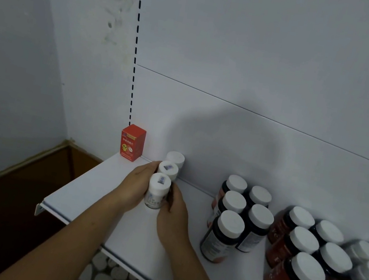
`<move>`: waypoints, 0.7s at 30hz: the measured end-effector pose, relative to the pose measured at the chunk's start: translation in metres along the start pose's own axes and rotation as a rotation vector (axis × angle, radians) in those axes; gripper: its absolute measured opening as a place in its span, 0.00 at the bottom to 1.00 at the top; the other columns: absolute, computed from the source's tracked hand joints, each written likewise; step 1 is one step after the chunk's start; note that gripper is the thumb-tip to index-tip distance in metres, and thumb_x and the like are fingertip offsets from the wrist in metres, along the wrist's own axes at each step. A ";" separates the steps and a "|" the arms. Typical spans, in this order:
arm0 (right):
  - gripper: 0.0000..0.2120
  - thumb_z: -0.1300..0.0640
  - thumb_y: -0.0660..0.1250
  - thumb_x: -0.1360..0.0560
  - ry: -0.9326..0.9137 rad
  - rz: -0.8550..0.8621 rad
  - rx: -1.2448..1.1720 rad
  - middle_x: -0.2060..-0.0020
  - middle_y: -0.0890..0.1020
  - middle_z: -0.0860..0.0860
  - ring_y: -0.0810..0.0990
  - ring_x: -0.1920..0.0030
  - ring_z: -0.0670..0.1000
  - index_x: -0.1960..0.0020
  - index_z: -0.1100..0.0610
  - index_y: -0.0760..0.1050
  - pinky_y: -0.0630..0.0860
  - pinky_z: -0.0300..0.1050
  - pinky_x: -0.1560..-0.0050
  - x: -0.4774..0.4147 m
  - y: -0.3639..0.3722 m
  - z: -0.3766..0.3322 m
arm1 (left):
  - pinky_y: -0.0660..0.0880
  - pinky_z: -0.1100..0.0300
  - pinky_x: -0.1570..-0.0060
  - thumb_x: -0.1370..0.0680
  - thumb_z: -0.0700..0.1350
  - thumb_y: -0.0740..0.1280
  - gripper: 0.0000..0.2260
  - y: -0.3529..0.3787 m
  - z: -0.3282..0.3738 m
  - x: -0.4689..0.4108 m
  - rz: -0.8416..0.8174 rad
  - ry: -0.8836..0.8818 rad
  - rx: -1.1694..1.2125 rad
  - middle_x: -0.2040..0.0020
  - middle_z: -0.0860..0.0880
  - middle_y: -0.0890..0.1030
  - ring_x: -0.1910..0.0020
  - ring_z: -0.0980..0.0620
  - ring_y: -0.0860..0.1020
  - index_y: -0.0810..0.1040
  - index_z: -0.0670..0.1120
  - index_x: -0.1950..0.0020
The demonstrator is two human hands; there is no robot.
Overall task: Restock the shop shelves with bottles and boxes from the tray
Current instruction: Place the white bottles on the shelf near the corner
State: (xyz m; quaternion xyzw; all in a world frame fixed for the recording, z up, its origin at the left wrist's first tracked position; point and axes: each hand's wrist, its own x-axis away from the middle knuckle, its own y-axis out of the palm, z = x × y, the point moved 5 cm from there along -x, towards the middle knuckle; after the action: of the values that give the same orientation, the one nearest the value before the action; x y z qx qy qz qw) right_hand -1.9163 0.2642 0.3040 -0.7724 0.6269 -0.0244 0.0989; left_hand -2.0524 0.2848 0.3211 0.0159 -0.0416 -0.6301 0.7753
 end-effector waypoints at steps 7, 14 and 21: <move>0.25 0.67 0.58 0.16 0.016 -0.014 -0.003 0.30 0.78 0.43 0.76 0.31 0.40 0.23 0.49 0.70 0.71 0.46 0.25 0.002 -0.004 -0.004 | 0.76 0.45 0.31 0.12 0.50 0.57 0.14 0.002 0.006 0.006 0.060 -0.059 0.028 0.43 0.51 0.88 0.35 0.42 0.81 0.83 0.55 0.39; 0.26 0.61 0.61 0.15 -0.055 -0.031 -0.038 0.25 0.72 0.41 0.70 0.26 0.39 0.19 0.47 0.63 0.67 0.42 0.23 0.031 -0.009 -0.024 | 0.60 0.56 0.26 0.13 0.58 0.55 0.21 -0.010 0.054 0.052 0.167 0.188 -0.530 0.22 0.59 0.68 0.26 0.59 0.66 0.67 0.58 0.20; 0.30 0.48 0.66 0.16 -0.210 -0.238 0.007 0.22 0.63 0.36 0.61 0.24 0.32 0.18 0.41 0.57 0.60 0.31 0.26 0.099 -0.021 -0.068 | 0.71 0.47 0.28 0.18 0.68 0.60 0.26 -0.028 0.083 0.178 0.265 0.314 -0.865 0.25 0.63 0.72 0.27 0.58 0.71 0.66 0.62 0.21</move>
State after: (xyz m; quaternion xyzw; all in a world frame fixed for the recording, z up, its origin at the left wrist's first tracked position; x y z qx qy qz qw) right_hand -1.8860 0.1631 0.3657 -0.8391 0.5172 0.0428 0.1632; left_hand -2.0509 0.1072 0.4098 -0.2188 0.3404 -0.4754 0.7812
